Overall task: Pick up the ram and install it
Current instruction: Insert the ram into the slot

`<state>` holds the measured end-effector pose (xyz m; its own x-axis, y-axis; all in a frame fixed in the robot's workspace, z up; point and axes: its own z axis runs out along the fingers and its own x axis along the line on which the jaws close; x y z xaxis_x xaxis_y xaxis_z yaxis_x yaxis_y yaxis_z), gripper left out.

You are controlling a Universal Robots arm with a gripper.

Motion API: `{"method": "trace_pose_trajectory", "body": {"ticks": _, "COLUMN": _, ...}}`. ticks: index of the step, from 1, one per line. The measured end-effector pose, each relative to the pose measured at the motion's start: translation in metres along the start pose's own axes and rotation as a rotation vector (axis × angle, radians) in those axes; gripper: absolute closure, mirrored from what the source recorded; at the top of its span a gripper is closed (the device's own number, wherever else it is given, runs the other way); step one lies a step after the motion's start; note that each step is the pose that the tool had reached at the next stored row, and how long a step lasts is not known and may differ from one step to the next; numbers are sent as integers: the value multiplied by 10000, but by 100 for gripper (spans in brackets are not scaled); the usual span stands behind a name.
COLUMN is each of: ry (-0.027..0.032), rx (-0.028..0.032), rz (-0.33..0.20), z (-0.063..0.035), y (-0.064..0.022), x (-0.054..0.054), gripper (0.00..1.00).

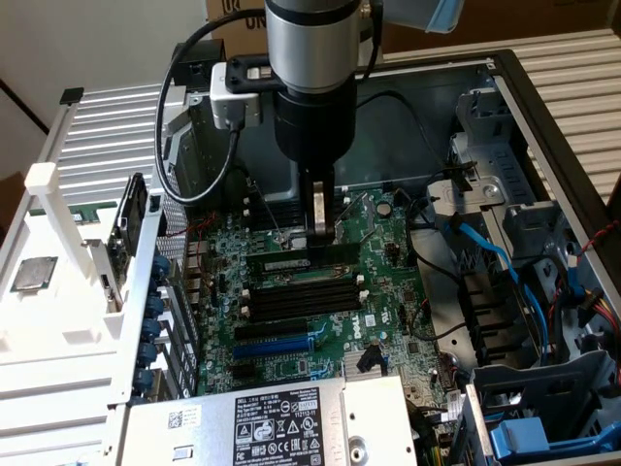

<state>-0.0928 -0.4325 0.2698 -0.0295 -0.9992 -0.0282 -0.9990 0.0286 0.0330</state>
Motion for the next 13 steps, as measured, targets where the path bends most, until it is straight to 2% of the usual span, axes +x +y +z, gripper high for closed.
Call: {"method": "trace_pose_trajectory", "body": {"ticks": 13, "ry": 1, "rx": -1, "rz": 1, "z": 109, "y": -21, "x": 52, "gripper": 88}}
